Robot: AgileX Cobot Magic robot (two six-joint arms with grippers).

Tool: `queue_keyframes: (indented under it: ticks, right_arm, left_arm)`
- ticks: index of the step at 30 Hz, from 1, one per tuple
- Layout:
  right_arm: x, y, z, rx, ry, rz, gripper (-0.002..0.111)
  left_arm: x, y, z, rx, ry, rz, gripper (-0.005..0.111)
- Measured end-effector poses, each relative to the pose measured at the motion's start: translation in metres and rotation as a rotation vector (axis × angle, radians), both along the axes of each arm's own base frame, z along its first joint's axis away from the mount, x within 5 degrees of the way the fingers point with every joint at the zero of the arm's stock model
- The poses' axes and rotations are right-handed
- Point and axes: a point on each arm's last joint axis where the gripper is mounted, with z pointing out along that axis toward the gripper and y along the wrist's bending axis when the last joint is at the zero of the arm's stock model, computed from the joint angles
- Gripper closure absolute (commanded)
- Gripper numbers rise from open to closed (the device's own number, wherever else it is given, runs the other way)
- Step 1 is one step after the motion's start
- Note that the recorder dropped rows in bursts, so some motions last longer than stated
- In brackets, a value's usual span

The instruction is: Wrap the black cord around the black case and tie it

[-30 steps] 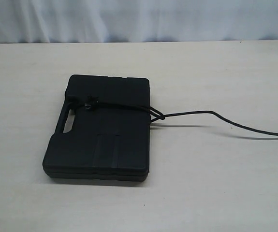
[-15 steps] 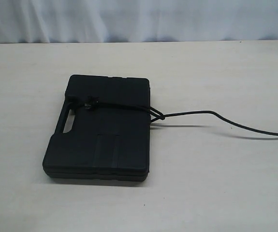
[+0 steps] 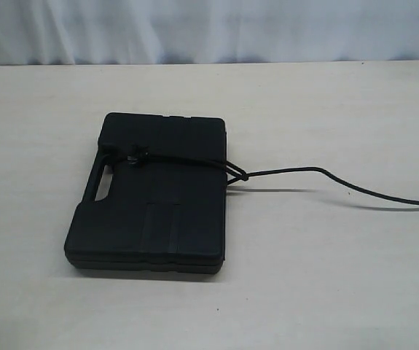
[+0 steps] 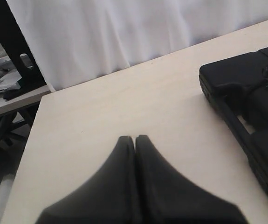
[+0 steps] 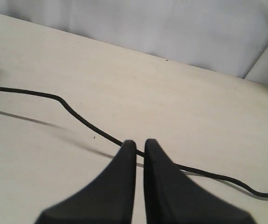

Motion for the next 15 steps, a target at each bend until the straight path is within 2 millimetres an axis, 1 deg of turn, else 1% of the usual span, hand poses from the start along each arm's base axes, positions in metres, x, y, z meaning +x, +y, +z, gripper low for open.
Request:
queue_keyframes:
  ticks: [15]
  right_arm:
    - [-0.0002, 0.0005, -0.0007, 0.011, 0.007, 0.003, 0.102]
  left_arm:
    - [0.0000, 0.0002, 0.0000, 0.000, 0.000, 0.004, 0.107]
